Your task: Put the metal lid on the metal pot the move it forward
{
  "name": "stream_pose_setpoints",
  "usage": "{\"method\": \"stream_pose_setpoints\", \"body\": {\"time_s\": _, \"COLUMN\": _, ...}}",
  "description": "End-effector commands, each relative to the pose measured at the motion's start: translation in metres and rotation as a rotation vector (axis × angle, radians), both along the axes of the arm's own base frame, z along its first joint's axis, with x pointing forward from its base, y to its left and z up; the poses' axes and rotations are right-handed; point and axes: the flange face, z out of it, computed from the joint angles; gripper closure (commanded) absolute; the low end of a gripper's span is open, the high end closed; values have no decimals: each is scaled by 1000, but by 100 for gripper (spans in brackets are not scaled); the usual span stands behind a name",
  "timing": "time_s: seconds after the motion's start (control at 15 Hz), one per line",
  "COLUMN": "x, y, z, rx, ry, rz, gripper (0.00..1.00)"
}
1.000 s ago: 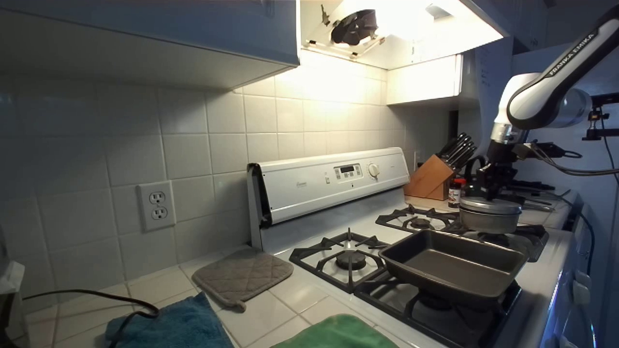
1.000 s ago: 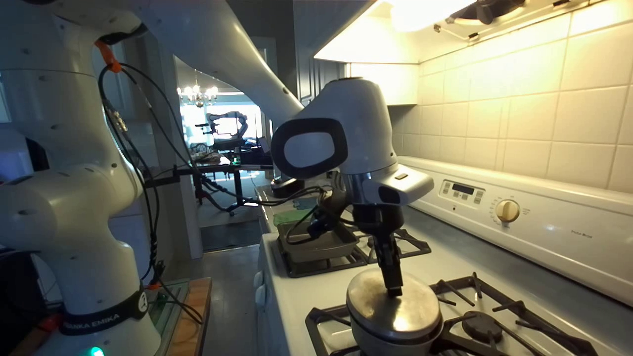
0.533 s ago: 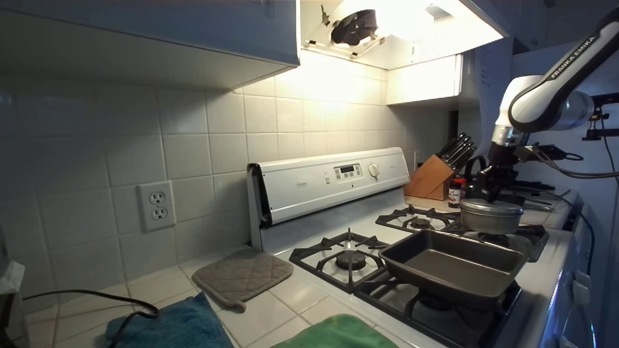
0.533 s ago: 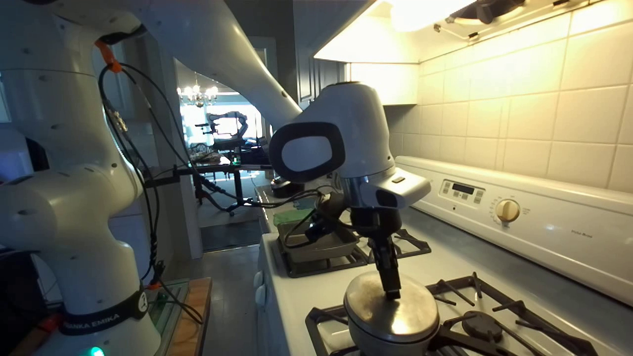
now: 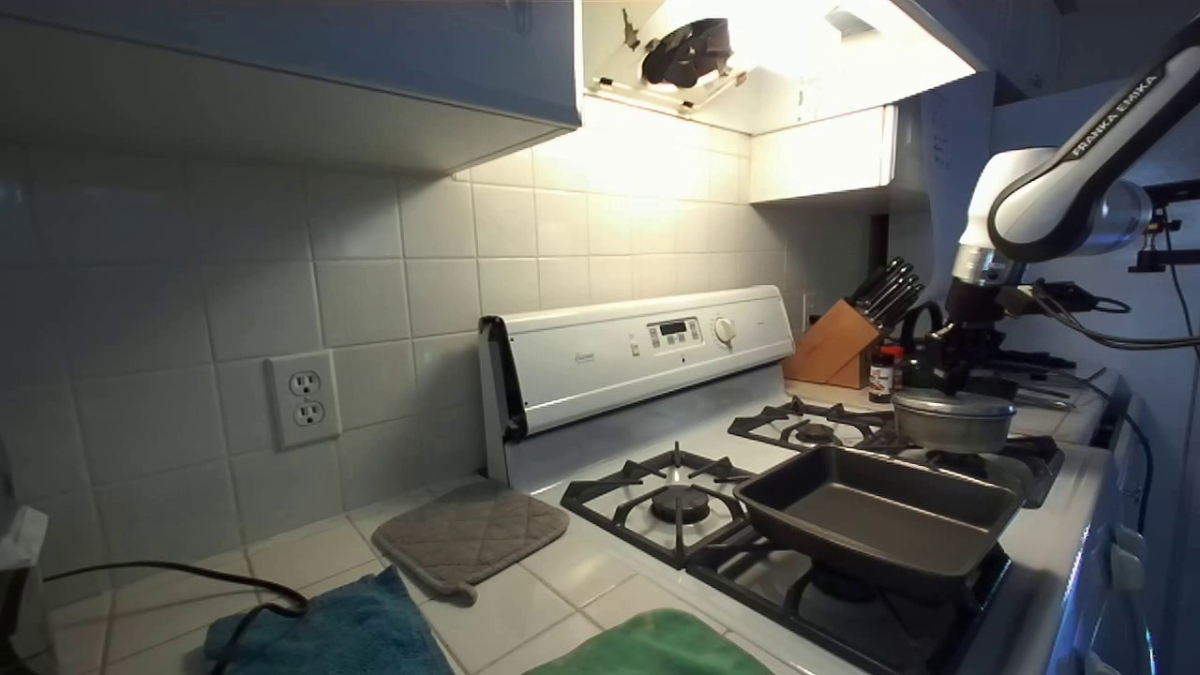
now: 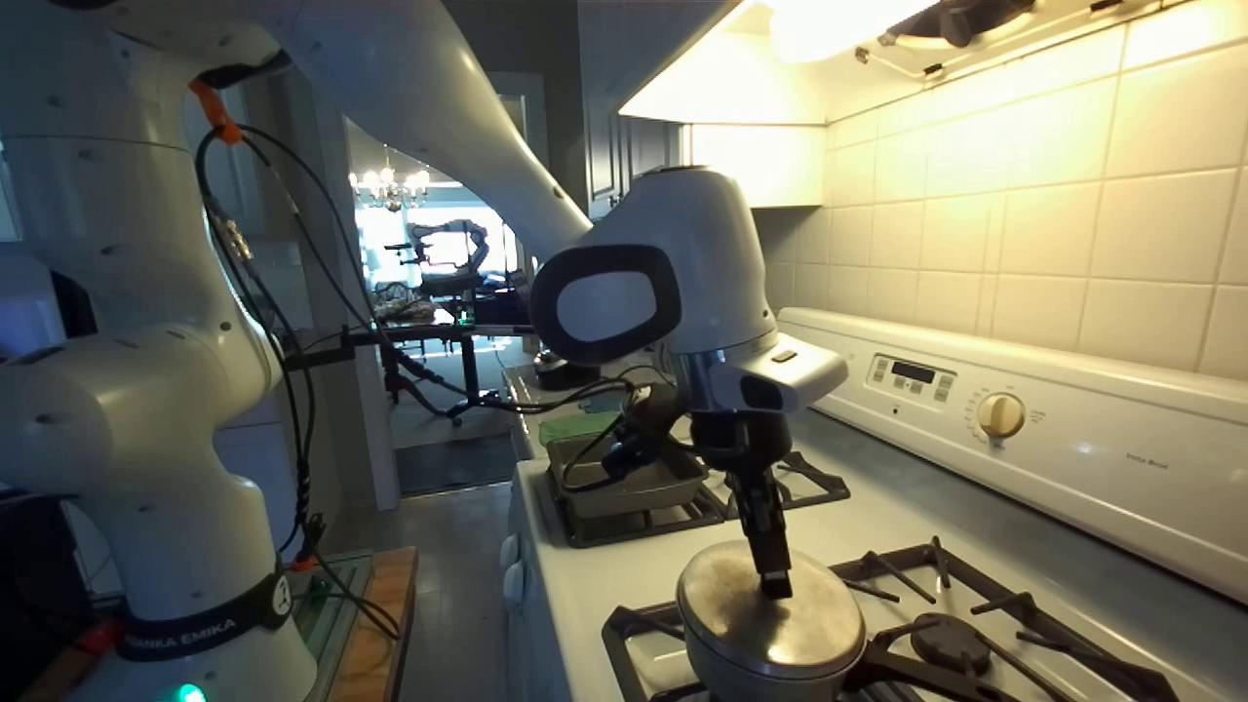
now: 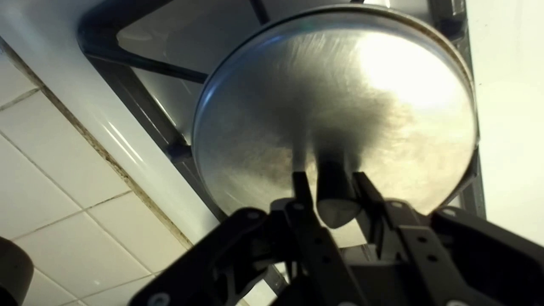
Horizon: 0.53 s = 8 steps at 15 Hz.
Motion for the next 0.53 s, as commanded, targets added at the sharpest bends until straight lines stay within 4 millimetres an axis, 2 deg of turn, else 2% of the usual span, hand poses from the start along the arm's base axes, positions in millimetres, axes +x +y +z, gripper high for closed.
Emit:
{"method": "stream_pose_setpoints", "body": {"time_s": 0.0, "x": -5, "y": 1, "z": -5, "rx": -22, "ry": -10, "rz": -12, "gripper": 38}}
{"method": "stream_pose_setpoints", "body": {"time_s": 0.33, "x": -3, "y": 0, "z": -1, "rx": -4, "ry": -13, "rz": -31, "gripper": 1}}
{"method": "stream_pose_setpoints", "body": {"time_s": 0.47, "x": 2, "y": -3, "z": 2, "rx": 8, "ry": -26, "rz": -58, "gripper": 0}}
